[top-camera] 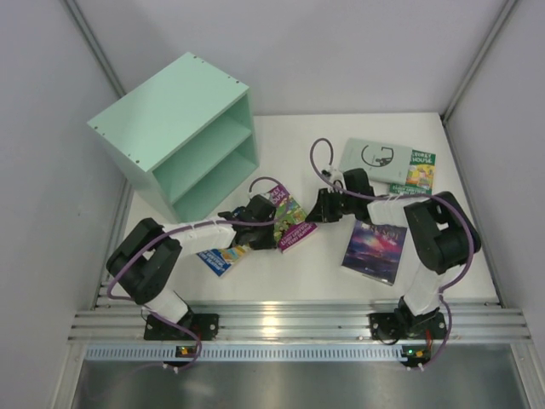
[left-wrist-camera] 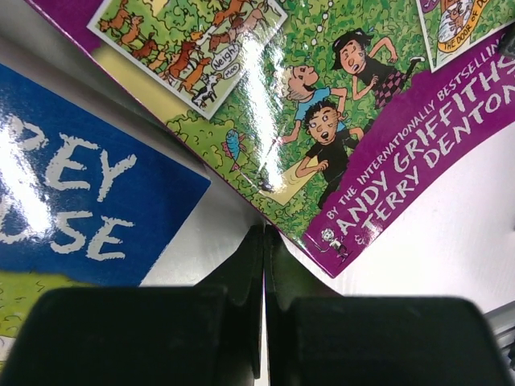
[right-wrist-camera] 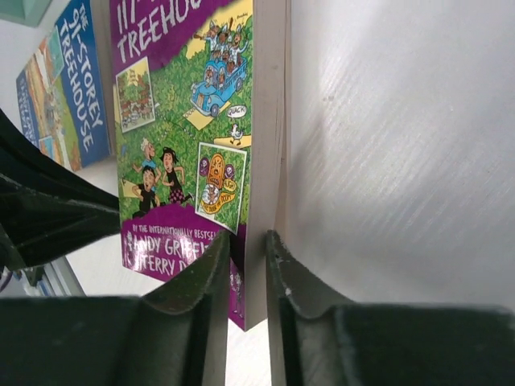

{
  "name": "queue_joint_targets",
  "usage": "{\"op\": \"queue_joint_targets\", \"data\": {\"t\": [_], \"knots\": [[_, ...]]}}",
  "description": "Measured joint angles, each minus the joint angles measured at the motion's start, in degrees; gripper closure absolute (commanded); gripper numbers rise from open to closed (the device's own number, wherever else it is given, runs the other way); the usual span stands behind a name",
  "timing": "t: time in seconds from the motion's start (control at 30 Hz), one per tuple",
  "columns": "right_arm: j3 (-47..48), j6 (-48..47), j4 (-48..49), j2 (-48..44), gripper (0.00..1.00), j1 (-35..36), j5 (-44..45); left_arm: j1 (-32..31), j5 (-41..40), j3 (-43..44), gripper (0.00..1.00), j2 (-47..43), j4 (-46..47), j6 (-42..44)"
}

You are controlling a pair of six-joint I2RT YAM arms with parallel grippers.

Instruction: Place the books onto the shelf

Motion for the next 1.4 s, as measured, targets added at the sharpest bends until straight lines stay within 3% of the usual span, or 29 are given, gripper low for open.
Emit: {"op": "queue_joint_targets", "data": {"t": [0.1, 0.33, 0.43, 0.5, 0.6, 0.77, 0.97, 1.2, 1.4], "knots": [[-0.3, 1.0, 1.3, -0.1, 1.0, 0.0, -0.1, -0.1, 0.2, -0.2, 1.0, 0.0, 0.2, -0.5], [-3.5, 4.7, 6.5, -0.9, 1.0, -0.9, -0.8, -0.2, 0.8, -0.5, 1.0, -0.2, 0.2, -1.6], [-6.2, 7.6, 6.9, -3.3, 1.0, -2.8, -3.1, -0.4, 0.3, -0.2, 0.68, -1.0, -1.2, -1.3], [-7.6, 9.7, 6.5, -5.3, 1.0, -4.9, -5.4, -0.5, -0.9, 0.8, 0.39, -2.6, -3.3, -1.2], [-9.4, 12.2, 6.2, -8.4, 1.0, -8.7, -8.4, -0.3, -1.6, 3.2, 0.28, -6.5, -5.0, -1.8], [-13.1, 16.6, 8.7, -13.1, 1.0, -11.4, -12.0, 1.4, 0.9, 4.4, 0.21, -13.6, -4.4, -3.1], [-15.4, 22.3, 13.0, -15.9, 1.0, -12.5, -15.8, 2.3, 2.3, 3.8, 0.14, -14.5, -4.5, -6.5], [-17.8, 29.0, 20.5, -16.0, 1.0, -13.6, -17.9, 2.2, 5.1, -5.6, 0.12, -14.2, 1.4, -16.3], [-21.0, 34.5, 27.8, -15.9, 1.0, -13.6, -18.4, -0.7, 1.7, -9.8, 0.08, -14.0, 5.7, -26.5]]}}
